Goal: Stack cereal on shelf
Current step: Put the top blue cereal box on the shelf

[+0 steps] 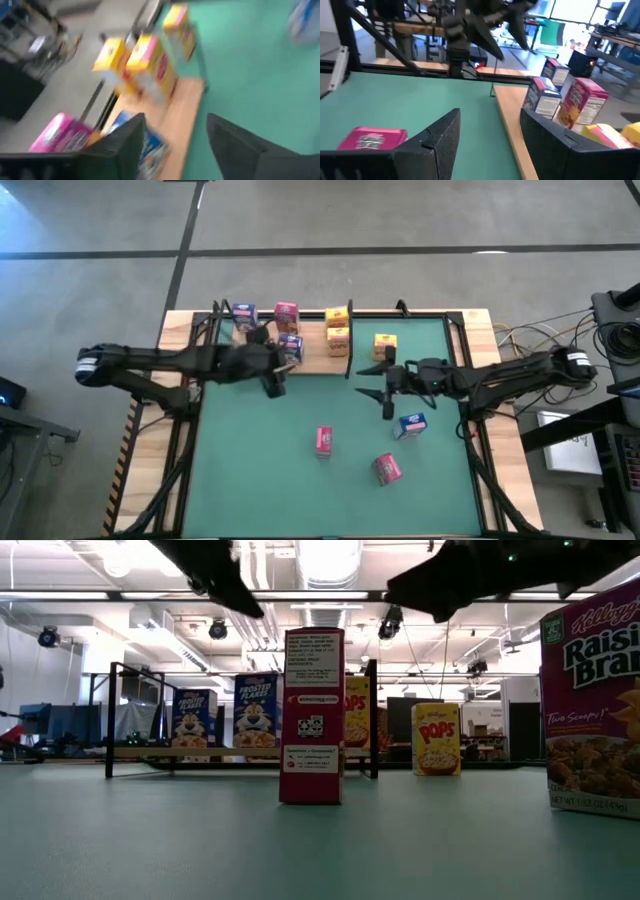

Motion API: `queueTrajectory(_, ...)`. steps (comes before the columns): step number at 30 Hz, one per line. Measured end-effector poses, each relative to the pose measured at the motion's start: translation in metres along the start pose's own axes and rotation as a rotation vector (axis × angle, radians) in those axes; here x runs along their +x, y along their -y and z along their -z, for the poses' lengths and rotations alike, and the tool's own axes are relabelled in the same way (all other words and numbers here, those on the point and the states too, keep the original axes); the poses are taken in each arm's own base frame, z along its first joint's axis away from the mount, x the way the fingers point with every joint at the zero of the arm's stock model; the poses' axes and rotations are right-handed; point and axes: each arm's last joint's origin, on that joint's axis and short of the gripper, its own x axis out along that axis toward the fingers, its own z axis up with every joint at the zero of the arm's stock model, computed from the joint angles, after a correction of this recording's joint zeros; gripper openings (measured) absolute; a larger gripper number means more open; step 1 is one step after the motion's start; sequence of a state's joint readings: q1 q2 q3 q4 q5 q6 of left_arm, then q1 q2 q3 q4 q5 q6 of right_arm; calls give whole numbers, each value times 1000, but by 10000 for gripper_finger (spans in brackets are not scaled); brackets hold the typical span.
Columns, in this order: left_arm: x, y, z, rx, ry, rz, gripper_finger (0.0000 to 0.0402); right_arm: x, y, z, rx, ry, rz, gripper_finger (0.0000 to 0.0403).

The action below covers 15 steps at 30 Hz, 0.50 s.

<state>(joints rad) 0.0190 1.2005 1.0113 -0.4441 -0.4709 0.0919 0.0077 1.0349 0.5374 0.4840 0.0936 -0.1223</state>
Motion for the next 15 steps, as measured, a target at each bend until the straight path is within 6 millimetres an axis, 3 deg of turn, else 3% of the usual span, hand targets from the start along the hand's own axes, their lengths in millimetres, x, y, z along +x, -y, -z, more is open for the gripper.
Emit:
queueTrajectory(7, 31, -27, -3, 214, -189, 190, 282, -6, 0, 0, 5, 8, -26, 196)
queueTrajectory(15, 65, -73, 2, 254, -273, 184, 290, -5, -1, 2, -4, -6, -28, 196)
